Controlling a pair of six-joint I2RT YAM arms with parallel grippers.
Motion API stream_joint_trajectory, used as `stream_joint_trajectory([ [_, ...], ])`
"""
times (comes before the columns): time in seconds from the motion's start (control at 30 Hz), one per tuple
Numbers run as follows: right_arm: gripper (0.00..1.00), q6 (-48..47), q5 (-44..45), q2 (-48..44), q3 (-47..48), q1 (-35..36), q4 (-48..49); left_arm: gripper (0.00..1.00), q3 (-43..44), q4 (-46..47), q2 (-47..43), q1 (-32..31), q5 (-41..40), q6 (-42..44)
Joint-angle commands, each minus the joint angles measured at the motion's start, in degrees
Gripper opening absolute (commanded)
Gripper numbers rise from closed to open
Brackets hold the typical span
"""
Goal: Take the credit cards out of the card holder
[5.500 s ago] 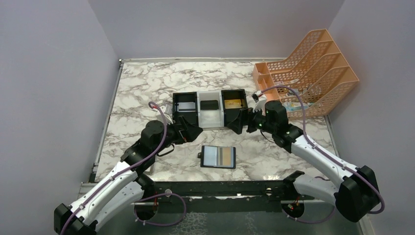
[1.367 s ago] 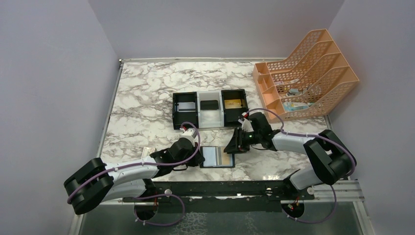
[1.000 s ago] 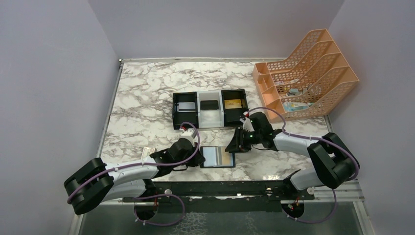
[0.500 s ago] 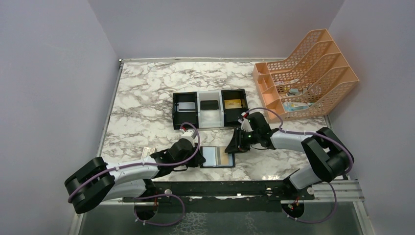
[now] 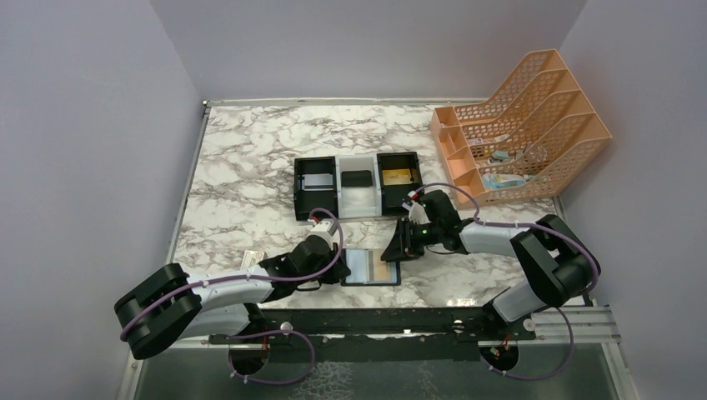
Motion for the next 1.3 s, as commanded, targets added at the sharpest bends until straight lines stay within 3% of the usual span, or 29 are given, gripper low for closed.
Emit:
stream_joint_trajectory([
  [0.0, 0.28, 0.7, -2.4, -1.1, 0.9, 0.5, 1.7, 0.04, 0.2, -0.4, 1.4, -0.8, 0.7, 0.6],
  [0.47, 0.29, -0.2, -4.0, -5.9, 1.7, 0.8, 1.5, 0.04, -0.4, -0.2, -0.9, -0.8, 0.3, 0.1],
  [0.93, 0.30, 1.9, -2.1, 0.6, 9.2, 8.0, 3.8, 0.05, 0.8, 1.0, -2.0, -5.7, -9.2, -4.8],
  [1.13, 0.32, 1.9, -2.6, 2.8, 9.8, 9.1, 3.7, 0.12, 1.0, -5.4, -6.0, -6.4, -13.4, -6.1],
  [1.27, 0.32, 2.2, 2.2, -1.0, 8.4, 9.1, 3.4, 0.17, 0.9, -11.9, -10.9, -6.5, -16.0, -6.9],
])
